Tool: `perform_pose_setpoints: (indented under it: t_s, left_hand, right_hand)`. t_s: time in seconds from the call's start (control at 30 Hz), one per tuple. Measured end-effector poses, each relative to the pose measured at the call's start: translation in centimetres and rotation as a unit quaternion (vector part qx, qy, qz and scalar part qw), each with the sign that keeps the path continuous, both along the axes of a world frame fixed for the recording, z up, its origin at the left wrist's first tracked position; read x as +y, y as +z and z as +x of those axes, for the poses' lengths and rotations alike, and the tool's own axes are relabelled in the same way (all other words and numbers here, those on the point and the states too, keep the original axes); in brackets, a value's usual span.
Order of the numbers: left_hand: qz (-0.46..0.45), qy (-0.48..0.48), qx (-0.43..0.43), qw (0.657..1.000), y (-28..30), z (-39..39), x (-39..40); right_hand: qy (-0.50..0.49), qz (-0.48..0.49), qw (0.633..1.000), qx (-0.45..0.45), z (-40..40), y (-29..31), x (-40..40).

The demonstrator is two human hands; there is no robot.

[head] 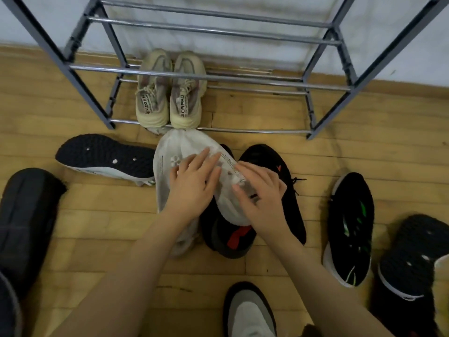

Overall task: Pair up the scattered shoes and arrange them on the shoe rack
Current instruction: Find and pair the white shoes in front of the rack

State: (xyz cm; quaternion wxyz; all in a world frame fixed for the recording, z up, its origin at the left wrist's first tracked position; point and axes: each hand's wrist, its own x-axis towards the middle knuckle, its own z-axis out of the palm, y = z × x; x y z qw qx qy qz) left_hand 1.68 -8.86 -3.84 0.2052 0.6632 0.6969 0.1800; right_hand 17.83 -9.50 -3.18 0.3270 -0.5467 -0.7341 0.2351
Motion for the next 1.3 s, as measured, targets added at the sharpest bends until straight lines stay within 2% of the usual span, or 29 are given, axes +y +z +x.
perform_pose_setpoints:
  t_s: [0.07, 0.17, 0.23, 0.3, 0.4, 0.47, 0.57, 0.63, 0.7, 0.8, 0.87, 0.97, 1.03, 1.1, 1.3]
  left_hand:
    - [-0.019, 0.005, 0.065, 0.998, -0.7, -0.9, 0.0]
    - [-0.039, 0.021, 0.109, 0.993, -1.3, -1.7, -0.9]
    - [-0.044, 0.011, 0.115, 0.992, -1.7, -2.0, -1.5]
    - [-0.051, 0.017, 0.108, 0.993, -1.9, -2.2, -2.0]
    - [-0.045, 0.042, 0.096, 0.993, -2.1, -2.7, -3.5]
    - [-0.048, 0.066, 0.056, 0.995, -2.1, -3.2, -4.6]
    - [-0.047, 0.103, -0.127, 0.985, -1.8, -4.6, -5.8]
    - [-0.036, 0.118, -0.213, 0.969, -1.4, -5.8, -6.1]
    - [-0.034, 0.127, -0.229, 0.965, -1.1, -6.8, -6.4]
    - [-0.061, 0.12, -0.223, 0.966, -0.6, -7.4, -7.4]
    - [-0.088, 0.082, -0.19, 0.974, -0.2, -7.1, -8.4]
    - [-0.1, 0.018, -0.062, 0.993, -0.4, -5.6, -9.3]
    - [-0.093, 0.01, 0.007, 0.996, -0.8, -4.7, -9.1]
    - [-0.095, 0.005, 0.045, 0.994, -1.2, -4.2, -8.8]
    - [-0.075, 0.022, 0.104, 0.991, -2.1, -3.6, -8.1]
  right_hand:
    - [-0.043, -0.067, 0.997, -0.001, 0.3, -0.2, -0.2]
    - [0.003, -0.147, 0.985, -0.087, 0.4, -0.5, -0.6]
    - [0.029, -0.17, 0.975, -0.142, 0.1, -0.6, -0.7]
    - [0.035, -0.185, 0.971, -0.149, 0.1, -0.7, -0.5]
    - [0.082, -0.16, 0.963, -0.201, 0.6, -1.0, -0.4]
    - [0.108, -0.131, 0.958, -0.231, 0.7, -1.0, -0.5]
    - [0.093, -0.124, 0.971, -0.185, 0.3, -0.9, -0.9]
    - [0.058, -0.12, 0.981, -0.144, -0.5, -0.7, -1.5]
    - [0.019, -0.109, 0.982, -0.15, -1.9, -0.5, -2.4]
    - [-0.013, -0.131, 0.969, -0.209, -3.7, 0.0, -3.0]
    - [0.002, -0.155, 0.96, -0.233, -3.7, 0.1, -2.8]
    - [0.058, -0.153, 0.962, -0.217, -2.9, 0.1, -2.7]
    - [0.094, -0.128, 0.963, -0.219, -2.4, 0.1, -2.8]
    - [0.128, -0.111, 0.958, -0.23, -2.1, 0.2, -2.7]
    - [0.17, -0.143, 0.938, -0.265, -1.2, 0.2, -2.0]
